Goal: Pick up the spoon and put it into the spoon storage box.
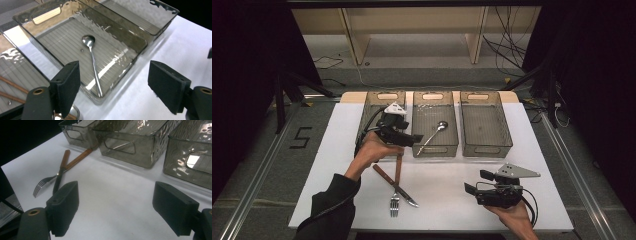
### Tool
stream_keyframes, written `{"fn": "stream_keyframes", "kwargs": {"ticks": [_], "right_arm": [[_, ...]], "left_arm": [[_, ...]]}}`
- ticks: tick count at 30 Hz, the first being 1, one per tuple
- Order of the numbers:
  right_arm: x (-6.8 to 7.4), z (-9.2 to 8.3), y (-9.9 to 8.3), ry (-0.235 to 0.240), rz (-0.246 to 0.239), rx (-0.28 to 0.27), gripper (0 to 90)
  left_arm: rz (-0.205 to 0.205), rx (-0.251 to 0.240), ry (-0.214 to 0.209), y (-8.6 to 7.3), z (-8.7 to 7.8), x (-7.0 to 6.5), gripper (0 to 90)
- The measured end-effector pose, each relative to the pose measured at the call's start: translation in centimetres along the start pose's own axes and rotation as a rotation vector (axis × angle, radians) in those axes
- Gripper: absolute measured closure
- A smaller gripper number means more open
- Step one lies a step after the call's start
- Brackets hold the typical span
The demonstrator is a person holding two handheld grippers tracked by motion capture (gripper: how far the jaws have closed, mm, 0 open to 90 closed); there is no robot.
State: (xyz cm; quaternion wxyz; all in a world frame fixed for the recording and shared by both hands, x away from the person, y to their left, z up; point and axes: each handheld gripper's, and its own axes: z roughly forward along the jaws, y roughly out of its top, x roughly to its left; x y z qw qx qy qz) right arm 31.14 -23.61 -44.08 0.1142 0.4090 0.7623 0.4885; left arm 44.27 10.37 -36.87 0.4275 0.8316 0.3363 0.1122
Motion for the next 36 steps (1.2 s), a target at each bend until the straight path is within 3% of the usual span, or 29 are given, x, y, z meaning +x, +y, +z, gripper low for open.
{"fn": "stream_keyframes", "kwargs": {"ticks": [12,15,30,36], "right_arm": [[0.1,0.0,0.0,-0.002,-0.003,0.0,22.1],[0.1,0.0,0.0,0.0,-0.005,0.0,22.1],[-0.1,0.1,-0.2,0.003,0.003,0.0,22.1],[-0.1,0.0,-0.2,0.0,0.004,-0.004,22.0]], "left_arm": [[0.023,-0.013,0.005,-3.2,-1.4,-0.3,20.9],[0.041,-0.003,0.012,-3.8,-1.5,-0.4,20.7],[0.04,0.066,0.043,-6.6,-1.6,0.2,23.7],[0.056,0.09,0.058,-7.3,-1.6,0.2,29.9]]}}
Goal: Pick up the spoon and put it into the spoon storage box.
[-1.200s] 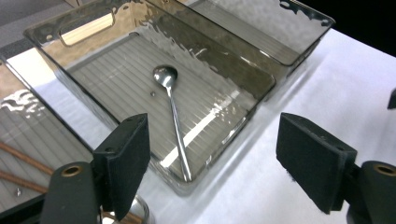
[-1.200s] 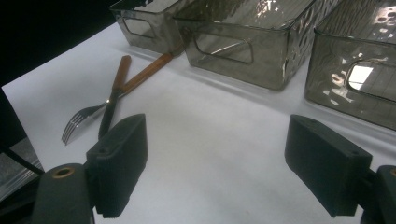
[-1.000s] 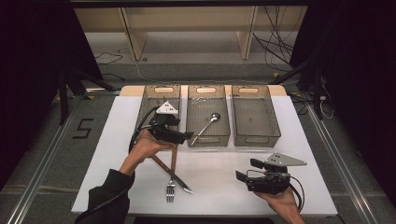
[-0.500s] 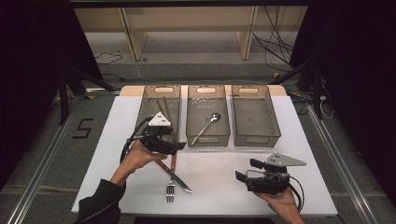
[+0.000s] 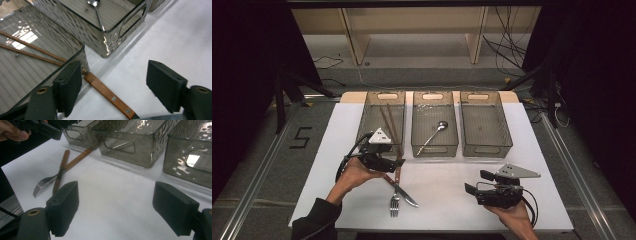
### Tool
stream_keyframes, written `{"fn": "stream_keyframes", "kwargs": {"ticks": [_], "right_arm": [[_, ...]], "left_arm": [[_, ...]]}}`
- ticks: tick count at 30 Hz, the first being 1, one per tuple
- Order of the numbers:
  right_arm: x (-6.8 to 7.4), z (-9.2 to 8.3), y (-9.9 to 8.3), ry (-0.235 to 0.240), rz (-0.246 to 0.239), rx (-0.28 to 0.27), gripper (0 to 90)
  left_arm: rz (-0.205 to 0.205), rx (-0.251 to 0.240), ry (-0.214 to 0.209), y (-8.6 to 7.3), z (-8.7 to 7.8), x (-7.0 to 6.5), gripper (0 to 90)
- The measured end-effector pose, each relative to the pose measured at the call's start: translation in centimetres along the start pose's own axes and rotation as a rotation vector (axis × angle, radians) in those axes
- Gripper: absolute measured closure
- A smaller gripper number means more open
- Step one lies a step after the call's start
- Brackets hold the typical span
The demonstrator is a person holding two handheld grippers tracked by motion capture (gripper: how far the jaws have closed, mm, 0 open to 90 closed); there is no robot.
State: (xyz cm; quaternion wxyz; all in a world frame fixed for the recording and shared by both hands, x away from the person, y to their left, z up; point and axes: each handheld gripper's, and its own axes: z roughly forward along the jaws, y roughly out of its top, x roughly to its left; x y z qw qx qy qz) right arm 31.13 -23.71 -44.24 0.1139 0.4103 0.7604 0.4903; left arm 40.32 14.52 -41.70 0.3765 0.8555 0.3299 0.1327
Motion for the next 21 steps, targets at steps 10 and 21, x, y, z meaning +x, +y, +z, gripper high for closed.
{"fn": "stream_keyframes", "kwargs": {"ticks": [10,21], "right_arm": [[0.1,0.1,0.1,-0.001,-0.002,0.003,22.1],[0.1,0.1,0.1,0.0,0.0,0.004,22.0]], "left_arm": [[0.004,0.049,0.025,-1.3,0.2,0.4,50.3],[0.007,0.101,0.048,-2.7,0.7,1.0,68.1]]}}
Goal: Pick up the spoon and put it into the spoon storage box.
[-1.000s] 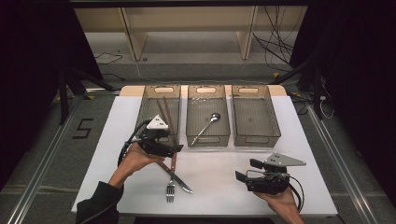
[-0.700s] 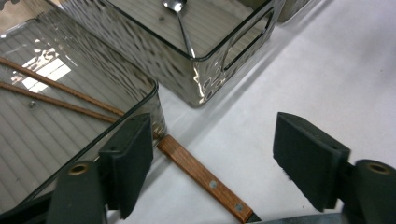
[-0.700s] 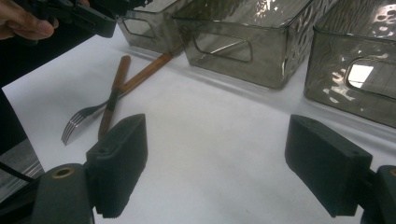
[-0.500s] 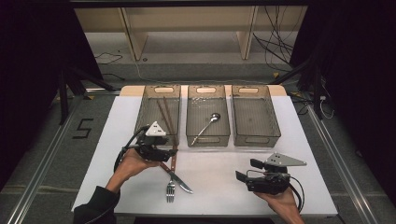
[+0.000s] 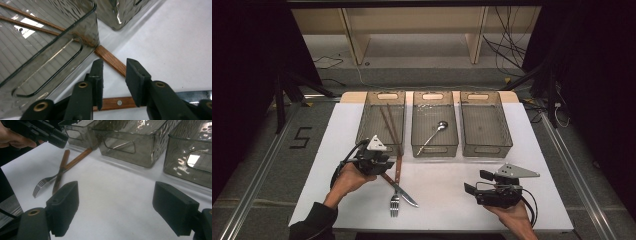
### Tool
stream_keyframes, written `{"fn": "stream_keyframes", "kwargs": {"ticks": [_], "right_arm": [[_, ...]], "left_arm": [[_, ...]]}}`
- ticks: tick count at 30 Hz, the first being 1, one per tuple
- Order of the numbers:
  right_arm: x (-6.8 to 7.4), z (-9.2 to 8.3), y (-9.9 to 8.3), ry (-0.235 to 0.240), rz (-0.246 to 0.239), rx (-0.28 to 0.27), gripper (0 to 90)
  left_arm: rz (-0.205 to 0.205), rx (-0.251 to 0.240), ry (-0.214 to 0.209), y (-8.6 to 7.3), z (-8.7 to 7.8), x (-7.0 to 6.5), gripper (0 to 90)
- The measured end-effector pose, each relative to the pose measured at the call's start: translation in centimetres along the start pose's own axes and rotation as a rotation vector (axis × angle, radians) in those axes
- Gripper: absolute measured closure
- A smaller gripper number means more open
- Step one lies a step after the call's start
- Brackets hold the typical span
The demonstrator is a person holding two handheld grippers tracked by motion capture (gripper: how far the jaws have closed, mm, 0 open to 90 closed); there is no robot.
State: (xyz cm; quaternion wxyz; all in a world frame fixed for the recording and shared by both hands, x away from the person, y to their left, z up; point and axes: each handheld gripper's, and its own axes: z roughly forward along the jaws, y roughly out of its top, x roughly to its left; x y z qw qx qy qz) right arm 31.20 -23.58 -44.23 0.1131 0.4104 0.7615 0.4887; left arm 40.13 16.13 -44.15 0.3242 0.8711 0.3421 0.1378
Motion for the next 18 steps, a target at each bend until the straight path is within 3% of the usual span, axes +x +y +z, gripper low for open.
{"fn": "stream_keyframes", "kwargs": {"ticks": [14,18], "right_arm": [[0.0,0.0,0.0,-0.001,0.003,0.002,22.1],[0.1,0.0,0.0,0.0,0.0,0.001,22.1]], "left_arm": [[-0.006,0.067,0.028,-1.2,1.7,0.7,87.3],[-0.008,0.085,0.03,-1.7,2.1,1.0,88.6]]}}
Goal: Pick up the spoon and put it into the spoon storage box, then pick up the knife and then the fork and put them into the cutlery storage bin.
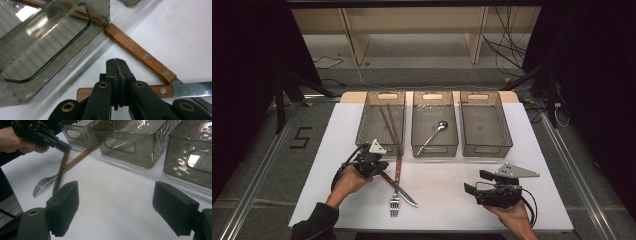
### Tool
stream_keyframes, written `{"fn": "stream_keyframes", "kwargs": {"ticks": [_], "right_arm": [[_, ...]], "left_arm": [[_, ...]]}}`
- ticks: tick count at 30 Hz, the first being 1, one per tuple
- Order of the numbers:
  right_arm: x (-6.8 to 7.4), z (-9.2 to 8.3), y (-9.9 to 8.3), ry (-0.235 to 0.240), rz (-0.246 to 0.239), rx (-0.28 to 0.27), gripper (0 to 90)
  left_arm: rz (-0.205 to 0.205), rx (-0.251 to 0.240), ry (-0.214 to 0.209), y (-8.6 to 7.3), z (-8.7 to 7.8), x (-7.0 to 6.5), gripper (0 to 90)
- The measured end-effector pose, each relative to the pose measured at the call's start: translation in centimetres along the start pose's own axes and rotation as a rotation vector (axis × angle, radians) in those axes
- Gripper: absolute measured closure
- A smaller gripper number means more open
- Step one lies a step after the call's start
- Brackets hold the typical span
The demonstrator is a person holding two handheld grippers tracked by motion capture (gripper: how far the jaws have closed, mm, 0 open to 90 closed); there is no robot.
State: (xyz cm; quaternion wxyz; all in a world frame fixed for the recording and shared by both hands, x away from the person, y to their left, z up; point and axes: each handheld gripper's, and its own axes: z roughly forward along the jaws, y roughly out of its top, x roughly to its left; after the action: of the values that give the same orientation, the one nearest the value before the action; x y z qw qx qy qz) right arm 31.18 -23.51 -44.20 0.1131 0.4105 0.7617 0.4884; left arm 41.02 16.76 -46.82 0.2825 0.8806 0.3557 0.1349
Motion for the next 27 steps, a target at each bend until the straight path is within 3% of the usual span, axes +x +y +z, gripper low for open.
{"fn": "stream_keyframes", "kwargs": {"ticks": [9,14,27], "right_arm": [[-0.1,0.1,0.0,0.002,-0.003,0.001,22.1],[-0.1,0.1,0.0,0.004,-0.006,0.001,22.1],[0.1,0.1,0.2,0.003,-0.013,0.003,22.1]], "left_arm": [[-0.02,0.027,-0.003,-0.4,0.6,0.5,88.6],[-0.003,0.079,0.004,-0.5,0.6,0.4,88.6],[0.025,0.197,-0.031,-2.1,-1.4,-0.7,88.5]]}}
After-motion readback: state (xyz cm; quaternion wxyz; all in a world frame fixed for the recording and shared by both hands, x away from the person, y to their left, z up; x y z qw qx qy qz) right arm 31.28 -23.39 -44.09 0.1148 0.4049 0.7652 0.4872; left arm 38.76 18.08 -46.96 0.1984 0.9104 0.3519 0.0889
